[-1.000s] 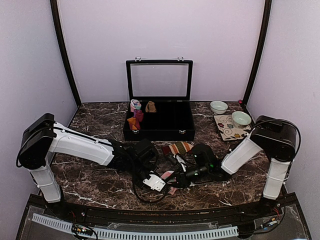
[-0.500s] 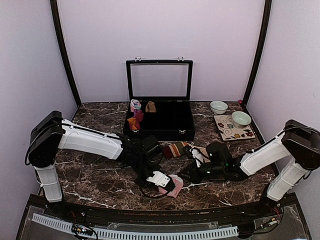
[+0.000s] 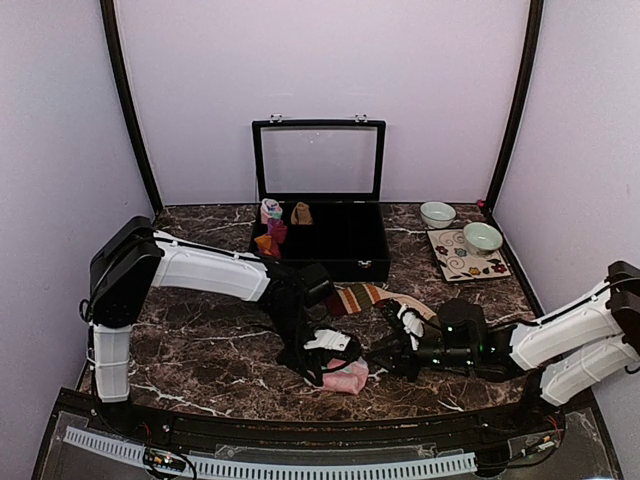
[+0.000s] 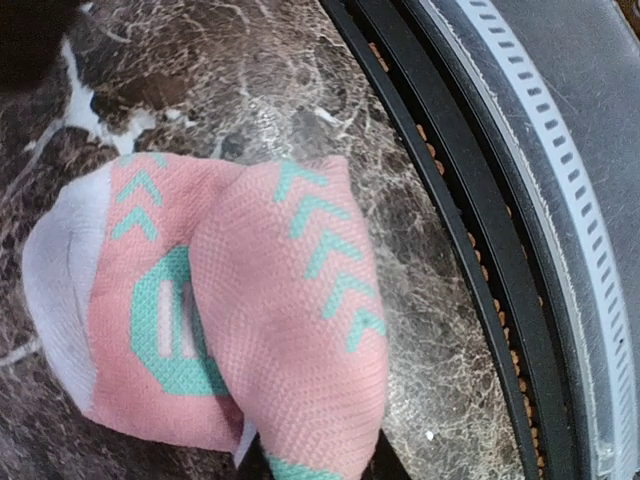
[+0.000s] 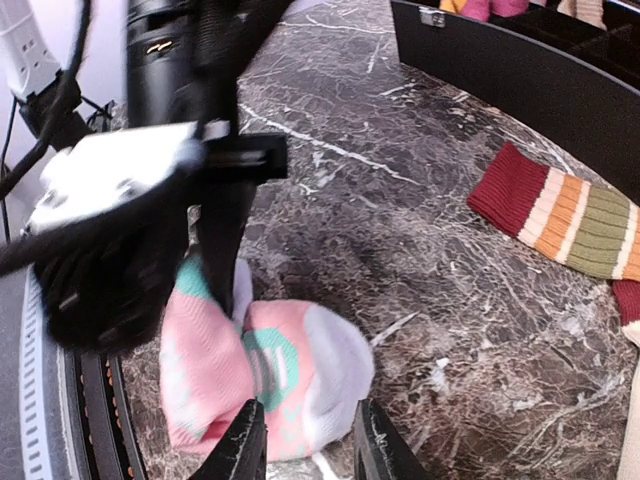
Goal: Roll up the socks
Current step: Roll the sock at the center of the board.
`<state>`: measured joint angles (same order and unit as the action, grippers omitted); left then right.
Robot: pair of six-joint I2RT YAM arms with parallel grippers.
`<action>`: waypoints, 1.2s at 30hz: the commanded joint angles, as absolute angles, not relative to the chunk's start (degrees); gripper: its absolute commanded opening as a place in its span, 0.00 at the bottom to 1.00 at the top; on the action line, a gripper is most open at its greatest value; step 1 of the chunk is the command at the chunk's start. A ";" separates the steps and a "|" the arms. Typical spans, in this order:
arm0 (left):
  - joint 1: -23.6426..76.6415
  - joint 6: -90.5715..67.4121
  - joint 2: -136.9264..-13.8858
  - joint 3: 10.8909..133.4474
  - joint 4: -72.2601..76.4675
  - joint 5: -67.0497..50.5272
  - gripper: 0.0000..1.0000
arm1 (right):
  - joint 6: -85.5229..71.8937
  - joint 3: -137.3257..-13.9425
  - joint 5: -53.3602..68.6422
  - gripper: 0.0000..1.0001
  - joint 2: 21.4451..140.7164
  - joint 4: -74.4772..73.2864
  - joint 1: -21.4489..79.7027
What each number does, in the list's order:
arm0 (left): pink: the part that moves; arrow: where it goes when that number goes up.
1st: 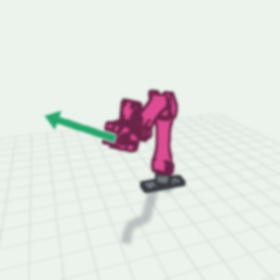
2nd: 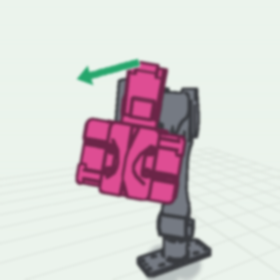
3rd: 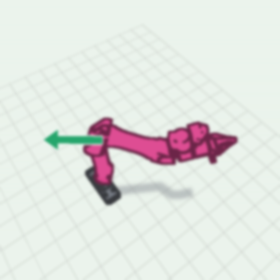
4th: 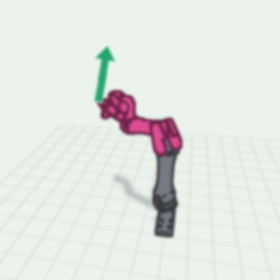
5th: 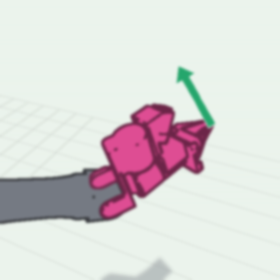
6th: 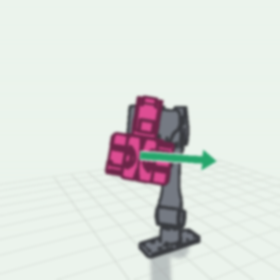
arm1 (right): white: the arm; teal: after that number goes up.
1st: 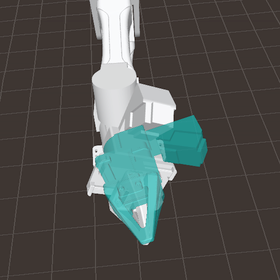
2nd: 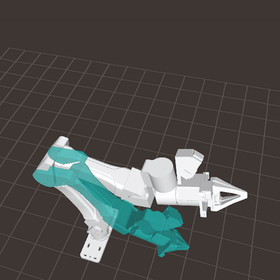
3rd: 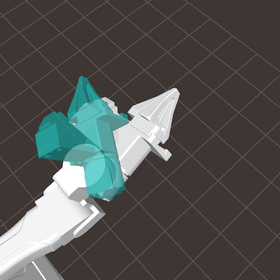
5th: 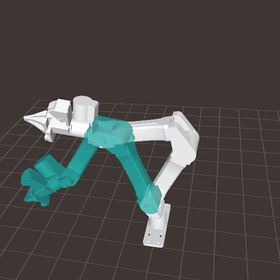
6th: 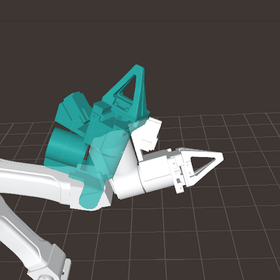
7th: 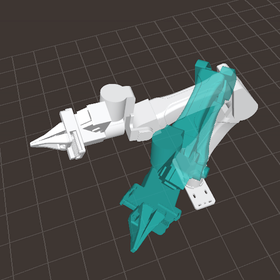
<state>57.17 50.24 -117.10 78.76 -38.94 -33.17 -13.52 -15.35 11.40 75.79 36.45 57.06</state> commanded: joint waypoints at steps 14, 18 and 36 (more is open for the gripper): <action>52.65 44.44 -126.85 80.18 -54.56 -26.15 0.00 | 10.45 -30.75 -8.63 0.99 80.66 14.93 81.09; 52.41 48.16 -131.46 84.02 -60.66 -27.78 0.00 | 15.30 -34.72 -11.37 0.99 83.59 12.48 82.61; 51.94 46.45 -137.28 88.70 -64.39 -27.77 0.00 | 11.94 -39.43 -46.83 1.00 87.35 11.90 80.60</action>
